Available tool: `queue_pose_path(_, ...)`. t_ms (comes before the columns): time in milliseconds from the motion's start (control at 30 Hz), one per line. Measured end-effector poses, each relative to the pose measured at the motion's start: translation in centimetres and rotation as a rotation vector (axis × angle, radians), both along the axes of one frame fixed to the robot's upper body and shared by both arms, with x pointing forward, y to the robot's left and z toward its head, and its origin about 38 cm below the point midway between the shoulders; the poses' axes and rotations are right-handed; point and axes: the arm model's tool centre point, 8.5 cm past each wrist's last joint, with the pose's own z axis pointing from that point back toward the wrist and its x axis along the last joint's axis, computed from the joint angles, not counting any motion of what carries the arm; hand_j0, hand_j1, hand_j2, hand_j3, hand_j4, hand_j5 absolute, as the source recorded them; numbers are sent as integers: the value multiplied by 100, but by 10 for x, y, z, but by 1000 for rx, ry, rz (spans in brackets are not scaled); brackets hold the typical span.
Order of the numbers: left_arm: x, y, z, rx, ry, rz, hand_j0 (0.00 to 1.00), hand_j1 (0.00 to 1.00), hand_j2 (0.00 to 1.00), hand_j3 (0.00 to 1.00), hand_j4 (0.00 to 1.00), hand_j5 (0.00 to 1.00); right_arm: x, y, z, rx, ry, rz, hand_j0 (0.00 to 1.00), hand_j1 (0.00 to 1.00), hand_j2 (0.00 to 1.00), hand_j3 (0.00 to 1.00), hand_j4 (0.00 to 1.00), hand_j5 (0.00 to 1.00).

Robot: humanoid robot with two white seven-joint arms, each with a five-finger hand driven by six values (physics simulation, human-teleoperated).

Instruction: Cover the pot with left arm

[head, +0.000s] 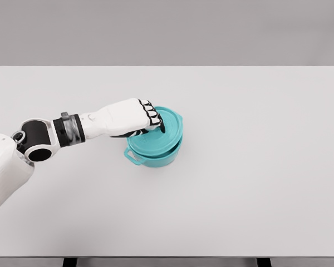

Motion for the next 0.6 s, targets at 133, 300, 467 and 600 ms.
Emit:
queue_pose_path(133, 0, 0, 1, -1, -2, -2, 63, 63, 63, 63, 63, 63, 0, 0, 0, 0, 0, 0, 100, 100, 100, 100, 100, 100)
queue_pose_path(300, -1, -1, 1, -3, -3, -3, 65, 65, 65, 65, 65, 65, 0, 0, 0, 0, 0, 0, 100, 100, 100, 100, 100, 100)
queue_pose_path(467, -1, -1, 1, -3, -3, -3, 66, 66, 66, 66, 66, 66, 0, 0, 0, 0, 0, 0, 100, 100, 100, 100, 100, 100)
queue_pose_path(600, -1, -1, 1, -3, -3, -4, 69, 69, 69, 69, 69, 69, 0, 0, 0, 0, 0, 0, 100, 100, 100, 100, 100, 100)
